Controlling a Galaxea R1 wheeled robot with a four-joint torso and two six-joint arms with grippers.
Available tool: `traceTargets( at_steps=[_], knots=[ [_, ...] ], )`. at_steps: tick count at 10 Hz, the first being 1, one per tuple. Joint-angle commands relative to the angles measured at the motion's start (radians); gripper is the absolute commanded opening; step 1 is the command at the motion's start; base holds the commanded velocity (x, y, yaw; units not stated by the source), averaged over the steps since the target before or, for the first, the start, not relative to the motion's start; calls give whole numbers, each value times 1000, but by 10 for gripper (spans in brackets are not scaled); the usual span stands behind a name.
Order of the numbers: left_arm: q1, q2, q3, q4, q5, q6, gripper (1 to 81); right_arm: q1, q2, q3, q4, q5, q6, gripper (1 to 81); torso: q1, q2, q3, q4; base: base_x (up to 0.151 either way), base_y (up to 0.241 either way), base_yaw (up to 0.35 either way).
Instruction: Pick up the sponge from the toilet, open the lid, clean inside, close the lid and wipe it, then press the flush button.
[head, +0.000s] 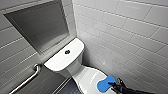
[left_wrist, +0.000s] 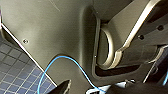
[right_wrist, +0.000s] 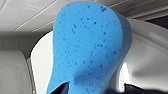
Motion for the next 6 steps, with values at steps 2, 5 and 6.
traceTargets(
  at_steps=[2,5,6],
  knots=[
    [31,-3,1,-13,80,1,811,104,36,-58,-63,-36,-8,811,0,0,0,0,0,0,0],
    [31,-6,1,-13,80,0,811,106,85,-64,-119,-36,-8,811,0,0,0,0,0,0,0],
    [31,-5,1,-13,80,1,811,109,94,-61,-120,-38,-8,811,0,0,0,0,0,0,0]
  ],
)
